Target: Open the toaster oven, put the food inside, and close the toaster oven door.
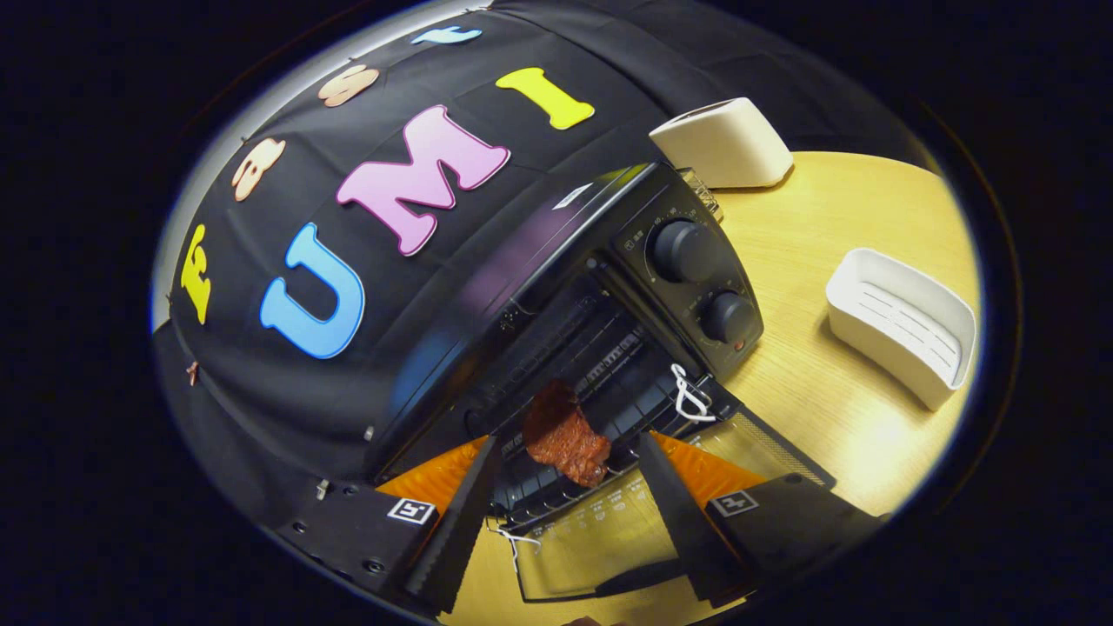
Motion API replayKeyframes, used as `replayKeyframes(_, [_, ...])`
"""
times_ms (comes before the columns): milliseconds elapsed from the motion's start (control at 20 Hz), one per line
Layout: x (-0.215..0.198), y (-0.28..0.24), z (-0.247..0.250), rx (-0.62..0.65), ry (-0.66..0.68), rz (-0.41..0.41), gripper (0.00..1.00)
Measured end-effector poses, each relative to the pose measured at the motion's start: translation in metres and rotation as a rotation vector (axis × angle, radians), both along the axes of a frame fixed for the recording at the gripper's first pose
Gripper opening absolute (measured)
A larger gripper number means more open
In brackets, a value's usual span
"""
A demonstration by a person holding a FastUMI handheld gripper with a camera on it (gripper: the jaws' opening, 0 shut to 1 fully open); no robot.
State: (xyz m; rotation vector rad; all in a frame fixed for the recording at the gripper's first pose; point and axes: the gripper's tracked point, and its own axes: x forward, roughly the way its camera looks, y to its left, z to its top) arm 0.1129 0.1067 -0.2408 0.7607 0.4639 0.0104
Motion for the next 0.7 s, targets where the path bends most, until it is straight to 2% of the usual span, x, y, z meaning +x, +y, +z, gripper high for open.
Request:
replayKeyframes(250, [-0.041,-0.006,0.009,-0.118,0.037,0.100,0.98])
replayKeyframes(700, [-0.114,-0.002,-0.009,-0.450,0.112,0.385,0.98])
